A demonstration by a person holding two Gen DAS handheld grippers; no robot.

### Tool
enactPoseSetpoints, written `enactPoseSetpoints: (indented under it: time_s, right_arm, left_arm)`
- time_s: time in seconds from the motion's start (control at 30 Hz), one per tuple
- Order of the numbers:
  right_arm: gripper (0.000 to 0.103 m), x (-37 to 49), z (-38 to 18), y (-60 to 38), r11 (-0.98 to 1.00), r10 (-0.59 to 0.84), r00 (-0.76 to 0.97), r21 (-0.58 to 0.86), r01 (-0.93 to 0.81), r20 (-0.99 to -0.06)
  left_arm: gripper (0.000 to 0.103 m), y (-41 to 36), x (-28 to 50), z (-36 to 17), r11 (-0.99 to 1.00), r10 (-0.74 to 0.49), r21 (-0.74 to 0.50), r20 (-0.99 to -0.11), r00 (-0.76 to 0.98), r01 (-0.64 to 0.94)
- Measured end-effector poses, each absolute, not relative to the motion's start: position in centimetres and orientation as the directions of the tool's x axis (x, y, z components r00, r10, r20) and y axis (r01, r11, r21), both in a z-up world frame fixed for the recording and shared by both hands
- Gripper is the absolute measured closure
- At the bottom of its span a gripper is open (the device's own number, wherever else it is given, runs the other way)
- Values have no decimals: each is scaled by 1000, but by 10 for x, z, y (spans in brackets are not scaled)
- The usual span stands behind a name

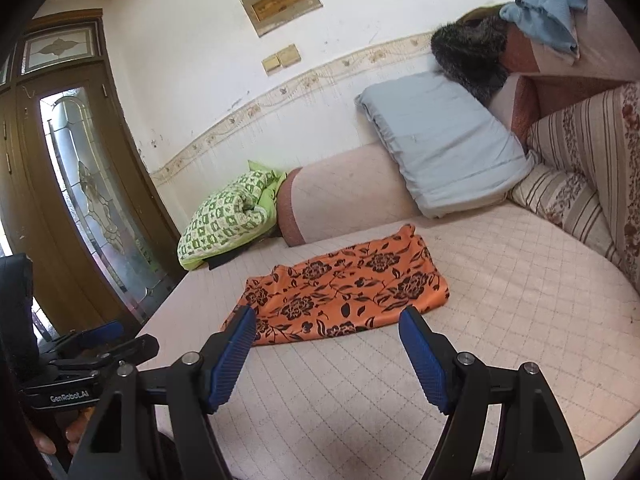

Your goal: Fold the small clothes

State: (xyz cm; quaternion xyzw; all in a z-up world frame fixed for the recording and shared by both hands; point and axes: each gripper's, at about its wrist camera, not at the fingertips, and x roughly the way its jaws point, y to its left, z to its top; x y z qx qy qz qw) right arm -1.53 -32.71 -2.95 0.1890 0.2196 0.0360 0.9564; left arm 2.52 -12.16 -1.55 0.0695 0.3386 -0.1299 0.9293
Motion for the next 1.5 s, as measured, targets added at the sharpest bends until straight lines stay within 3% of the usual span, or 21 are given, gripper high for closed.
enactPoseSetpoints:
  time_s: [0.43, 0.7, 1.03, 1.5]
  right_arm:
    - [26, 3, -57, -324, 928, 143, 873, 371, 47, -466]
    - [26, 14, -90, -311, 933, 154, 819, 354, 63, -553]
    - [26, 15, -55, -312, 945, 116, 864, 322, 55, -490]
    - [26, 11, -55, -313, 947, 92, 868, 312, 76, -488]
  left_arm:
    - [7, -90, 51, -34, 985, -88, 51, -668, 739, 164]
    - [7, -87, 55, -45, 984, -61, 77, -693, 718, 159]
    - [7, -86, 64, -37, 986, -67, 66, -674, 735, 151]
    - [7, -90, 62, -50, 985, -73, 65, -685, 725, 161]
